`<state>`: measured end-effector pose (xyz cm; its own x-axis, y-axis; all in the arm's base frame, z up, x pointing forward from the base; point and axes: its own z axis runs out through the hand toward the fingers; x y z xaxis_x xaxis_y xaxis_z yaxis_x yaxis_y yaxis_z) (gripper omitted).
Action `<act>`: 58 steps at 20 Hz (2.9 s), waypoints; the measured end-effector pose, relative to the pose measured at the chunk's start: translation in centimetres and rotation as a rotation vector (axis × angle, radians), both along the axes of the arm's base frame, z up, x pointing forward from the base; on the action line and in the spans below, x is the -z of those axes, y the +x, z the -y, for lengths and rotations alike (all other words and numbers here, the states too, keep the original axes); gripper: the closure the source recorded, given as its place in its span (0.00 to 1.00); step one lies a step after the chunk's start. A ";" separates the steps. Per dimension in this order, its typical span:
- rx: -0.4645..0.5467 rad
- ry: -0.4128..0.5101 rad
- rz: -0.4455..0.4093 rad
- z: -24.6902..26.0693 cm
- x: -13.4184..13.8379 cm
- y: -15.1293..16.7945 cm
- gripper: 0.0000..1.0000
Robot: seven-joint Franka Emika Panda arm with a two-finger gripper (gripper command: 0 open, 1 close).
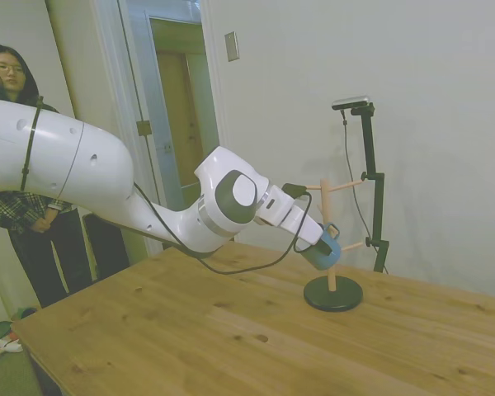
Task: Unload the mug
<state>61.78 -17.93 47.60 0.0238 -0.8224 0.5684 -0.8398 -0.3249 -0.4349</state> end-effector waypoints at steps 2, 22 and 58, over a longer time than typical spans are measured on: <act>-0.001 0.000 0.004 -0.1 -0.4 -0.3 1.00; 0.035 0.058 0.037 4.0 -2.0 -8.3 1.00; -0.354 0.436 -0.447 -6.9 9.9 -10.2 1.00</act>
<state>51.61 -11.02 37.71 0.4848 -0.8723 0.0635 -0.8444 -0.4857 -0.2261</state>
